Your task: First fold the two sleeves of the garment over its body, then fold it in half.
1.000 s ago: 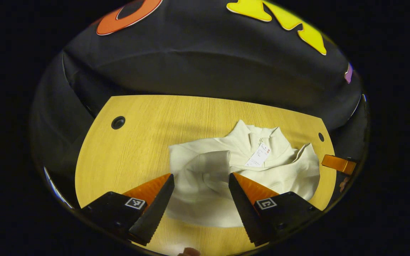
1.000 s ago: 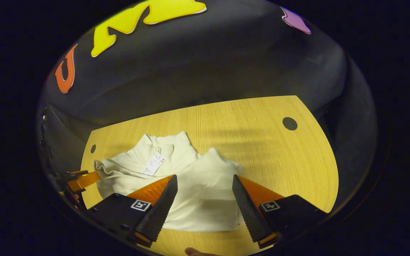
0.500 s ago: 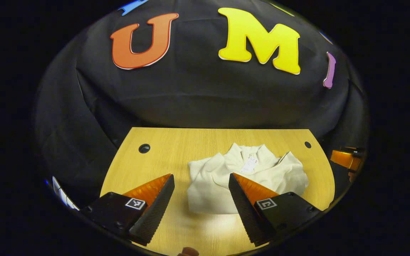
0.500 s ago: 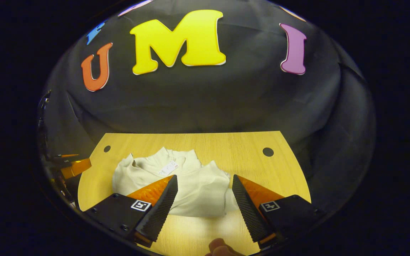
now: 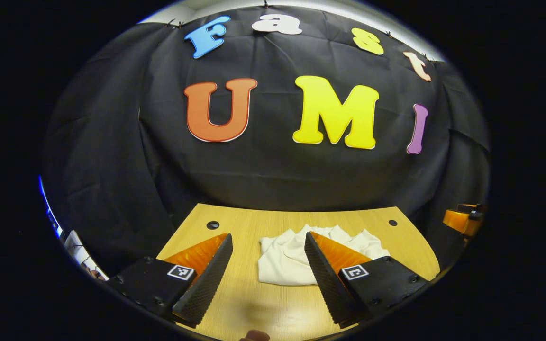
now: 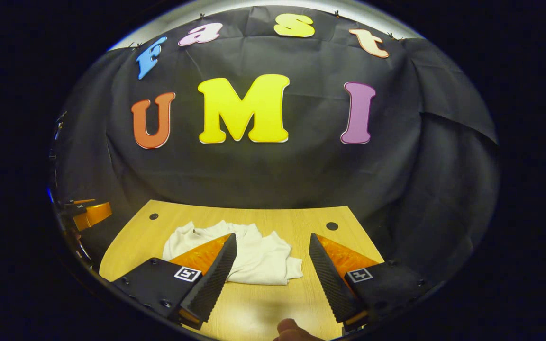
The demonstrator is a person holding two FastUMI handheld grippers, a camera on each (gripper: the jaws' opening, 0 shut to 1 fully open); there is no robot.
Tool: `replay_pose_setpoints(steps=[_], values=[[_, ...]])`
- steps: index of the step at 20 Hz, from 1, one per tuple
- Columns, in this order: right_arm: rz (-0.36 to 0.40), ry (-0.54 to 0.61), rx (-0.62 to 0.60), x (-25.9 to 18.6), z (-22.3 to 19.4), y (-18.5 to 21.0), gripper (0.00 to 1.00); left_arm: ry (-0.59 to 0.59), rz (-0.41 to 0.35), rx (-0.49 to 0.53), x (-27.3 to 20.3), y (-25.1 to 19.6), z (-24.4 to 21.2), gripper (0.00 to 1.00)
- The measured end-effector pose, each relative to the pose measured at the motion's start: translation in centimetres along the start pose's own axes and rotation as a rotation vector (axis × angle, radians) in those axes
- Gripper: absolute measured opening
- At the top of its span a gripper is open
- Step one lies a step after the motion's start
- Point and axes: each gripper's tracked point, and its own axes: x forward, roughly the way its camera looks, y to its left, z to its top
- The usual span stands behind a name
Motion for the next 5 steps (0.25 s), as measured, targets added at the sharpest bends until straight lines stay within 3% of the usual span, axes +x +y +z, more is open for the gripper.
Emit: replay_pose_setpoints(steps=[5], values=[[0.088,-0.082,-0.055,-4.8,-0.9,4.1,0.95,-0.053,-0.013,-0.017,-5.4,-1.5,-0.7,0.96]])
